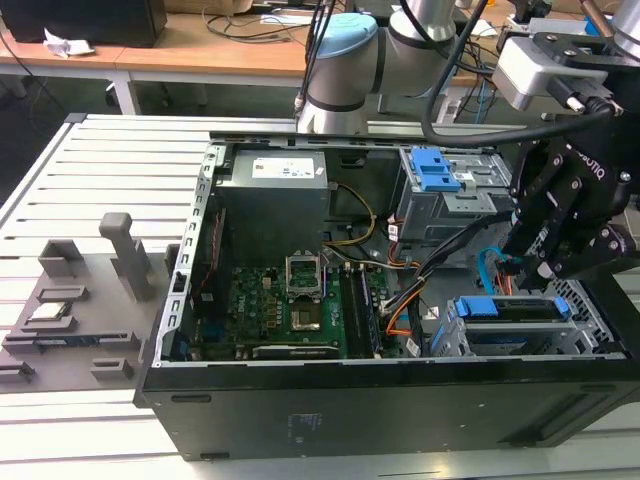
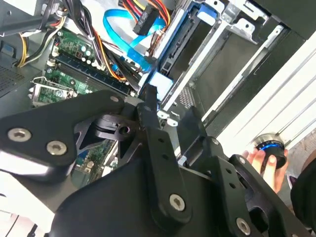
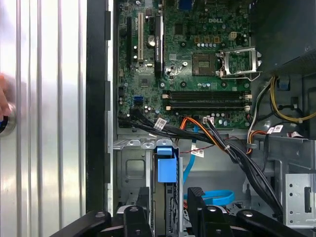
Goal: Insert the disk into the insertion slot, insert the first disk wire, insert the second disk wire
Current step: 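Insert the disk into the insertion slot, then insert the first disk wire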
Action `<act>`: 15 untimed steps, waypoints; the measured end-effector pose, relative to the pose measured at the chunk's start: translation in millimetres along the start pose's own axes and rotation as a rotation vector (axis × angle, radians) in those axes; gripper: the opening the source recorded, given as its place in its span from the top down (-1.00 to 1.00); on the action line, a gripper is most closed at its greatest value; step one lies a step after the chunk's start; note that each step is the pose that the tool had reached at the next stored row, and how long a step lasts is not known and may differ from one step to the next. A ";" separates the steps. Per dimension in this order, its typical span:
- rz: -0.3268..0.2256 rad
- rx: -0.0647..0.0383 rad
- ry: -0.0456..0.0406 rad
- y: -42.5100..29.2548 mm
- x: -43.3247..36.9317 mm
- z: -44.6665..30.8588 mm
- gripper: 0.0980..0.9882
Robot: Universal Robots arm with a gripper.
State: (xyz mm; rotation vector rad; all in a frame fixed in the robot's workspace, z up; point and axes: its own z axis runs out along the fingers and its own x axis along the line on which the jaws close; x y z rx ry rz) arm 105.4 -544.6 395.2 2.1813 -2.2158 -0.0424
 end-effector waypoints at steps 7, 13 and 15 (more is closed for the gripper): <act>0.000 0.000 0.0002 0.0 0.0 0.0 0.98; 0.000 0.000 0.0003 -10.5 -0.7 -0.4 0.98; 0.000 0.000 0.0002 -15.0 -2.1 -0.6 0.98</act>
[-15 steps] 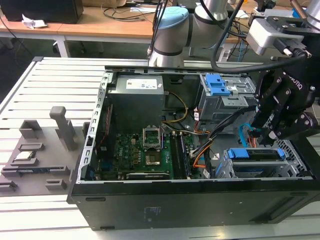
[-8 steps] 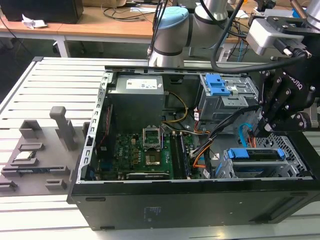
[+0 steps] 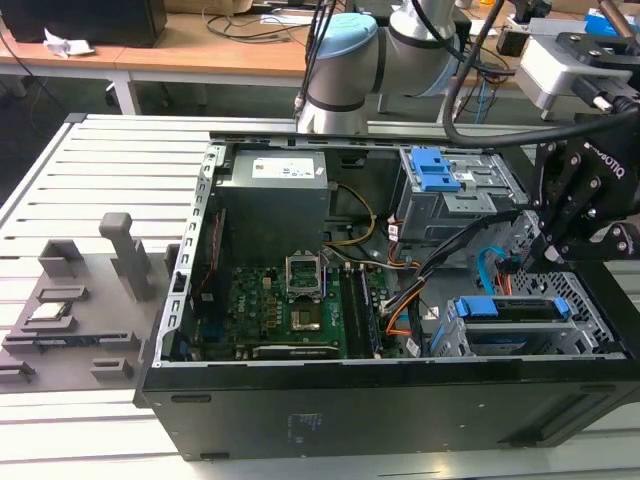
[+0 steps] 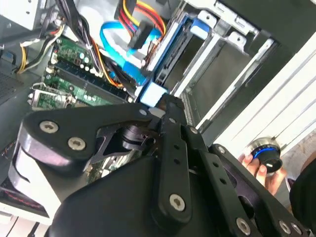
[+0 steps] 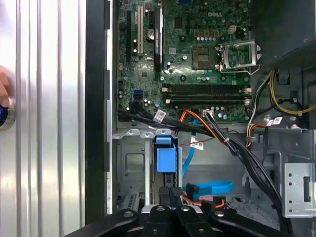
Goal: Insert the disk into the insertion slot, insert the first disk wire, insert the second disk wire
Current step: 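Insert the first disk wire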
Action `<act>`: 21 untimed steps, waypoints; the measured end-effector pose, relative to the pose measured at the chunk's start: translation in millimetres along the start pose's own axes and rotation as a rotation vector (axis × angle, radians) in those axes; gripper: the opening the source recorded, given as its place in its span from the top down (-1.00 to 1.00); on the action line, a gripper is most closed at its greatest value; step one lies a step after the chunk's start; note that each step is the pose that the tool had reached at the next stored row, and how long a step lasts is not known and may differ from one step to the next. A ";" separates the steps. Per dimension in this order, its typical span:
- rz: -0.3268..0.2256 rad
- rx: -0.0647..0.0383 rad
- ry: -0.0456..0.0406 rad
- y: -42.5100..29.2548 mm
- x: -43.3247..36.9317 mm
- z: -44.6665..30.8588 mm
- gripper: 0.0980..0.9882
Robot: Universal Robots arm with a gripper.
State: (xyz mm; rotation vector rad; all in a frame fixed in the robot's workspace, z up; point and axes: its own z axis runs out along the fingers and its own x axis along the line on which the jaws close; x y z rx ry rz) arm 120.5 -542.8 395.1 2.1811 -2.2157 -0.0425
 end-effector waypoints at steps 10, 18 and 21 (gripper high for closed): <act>0.000 -0.002 0.0011 -25.2 -27.3 13.6 0.98; 0.000 -0.002 0.0058 -30.8 -46.8 30.5 0.98; 0.000 -0.002 0.0071 -30.8 -46.8 30.6 0.98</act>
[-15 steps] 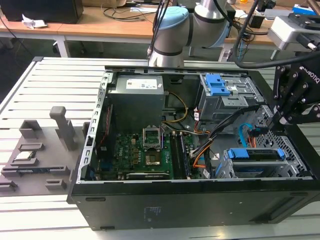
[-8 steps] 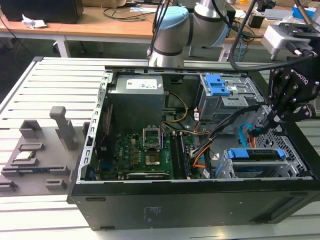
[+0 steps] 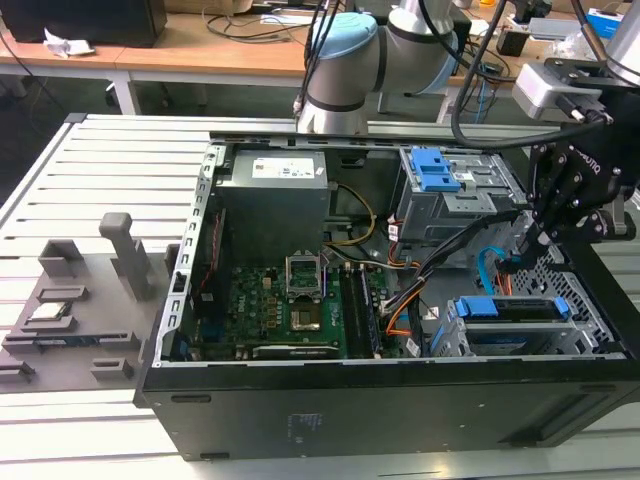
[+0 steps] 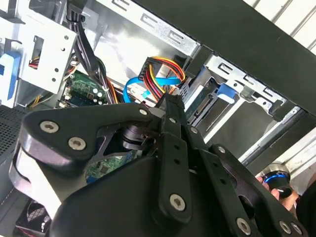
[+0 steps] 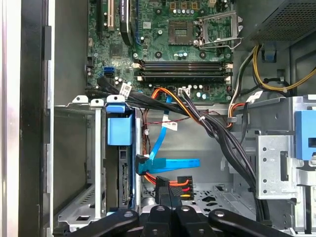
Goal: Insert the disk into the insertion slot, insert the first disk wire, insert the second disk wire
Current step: 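Insert the first disk wire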
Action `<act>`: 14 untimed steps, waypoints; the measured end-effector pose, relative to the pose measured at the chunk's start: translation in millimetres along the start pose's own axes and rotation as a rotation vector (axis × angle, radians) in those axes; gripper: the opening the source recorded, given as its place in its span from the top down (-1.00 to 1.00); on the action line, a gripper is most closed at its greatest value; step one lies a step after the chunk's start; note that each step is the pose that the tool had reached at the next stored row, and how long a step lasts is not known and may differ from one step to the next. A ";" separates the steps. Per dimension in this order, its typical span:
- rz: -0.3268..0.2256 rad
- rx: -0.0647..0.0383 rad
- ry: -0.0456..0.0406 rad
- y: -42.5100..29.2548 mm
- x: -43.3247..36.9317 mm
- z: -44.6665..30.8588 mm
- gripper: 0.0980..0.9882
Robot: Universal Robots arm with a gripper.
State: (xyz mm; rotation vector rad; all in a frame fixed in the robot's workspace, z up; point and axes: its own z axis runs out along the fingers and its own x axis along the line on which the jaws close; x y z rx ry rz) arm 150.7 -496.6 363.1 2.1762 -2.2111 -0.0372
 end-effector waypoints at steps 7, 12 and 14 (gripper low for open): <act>0.000 0.000 0.0029 0.0 0.0 0.0 0.41; 0.001 0.000 0.0120 1.0 0.0 1.4 0.41; 0.001 0.000 0.0155 2.2 -0.1 3.9 0.41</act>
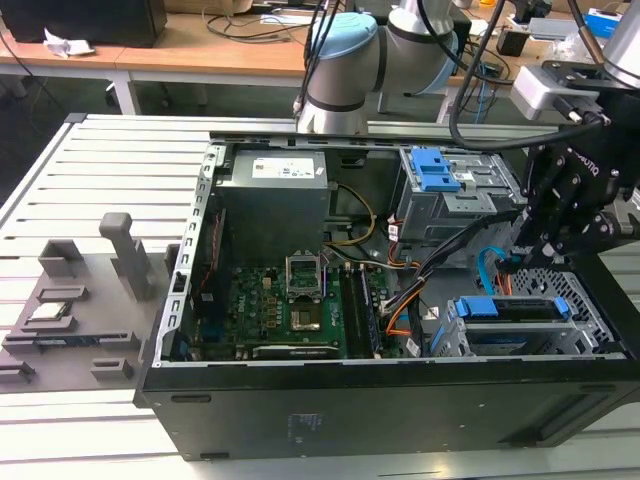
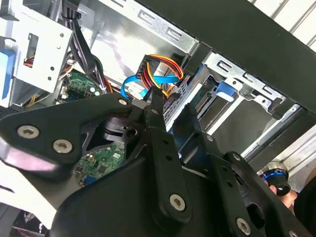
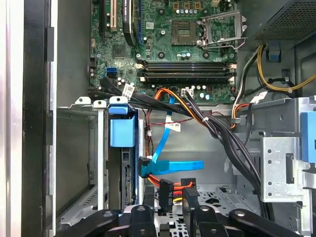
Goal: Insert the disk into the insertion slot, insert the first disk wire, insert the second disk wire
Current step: 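Insert the first disk wire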
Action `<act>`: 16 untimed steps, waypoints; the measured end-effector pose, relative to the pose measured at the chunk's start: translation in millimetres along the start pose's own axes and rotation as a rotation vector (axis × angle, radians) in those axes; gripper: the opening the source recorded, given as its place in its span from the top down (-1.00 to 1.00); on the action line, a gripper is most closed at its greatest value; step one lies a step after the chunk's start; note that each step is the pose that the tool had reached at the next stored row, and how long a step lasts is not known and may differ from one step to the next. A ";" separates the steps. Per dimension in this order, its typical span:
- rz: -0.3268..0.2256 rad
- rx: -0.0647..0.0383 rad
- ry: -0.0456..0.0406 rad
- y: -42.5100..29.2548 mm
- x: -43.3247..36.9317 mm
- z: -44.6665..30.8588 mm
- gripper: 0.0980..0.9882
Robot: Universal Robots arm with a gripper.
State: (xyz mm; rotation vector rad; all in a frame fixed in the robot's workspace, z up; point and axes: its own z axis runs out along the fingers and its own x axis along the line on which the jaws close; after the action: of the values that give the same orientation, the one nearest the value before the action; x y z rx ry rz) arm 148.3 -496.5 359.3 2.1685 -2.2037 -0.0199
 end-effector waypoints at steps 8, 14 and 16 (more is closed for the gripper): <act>0.000 0.000 0.0075 1.2 1.7 5.5 0.41; 0.000 0.000 0.0075 1.2 2.0 5.4 0.84; 0.000 0.000 0.0076 1.2 2.1 5.4 0.84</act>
State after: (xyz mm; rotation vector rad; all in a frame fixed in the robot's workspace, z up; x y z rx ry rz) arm 146.9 -498.8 353.9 2.1645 -2.2001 -0.0115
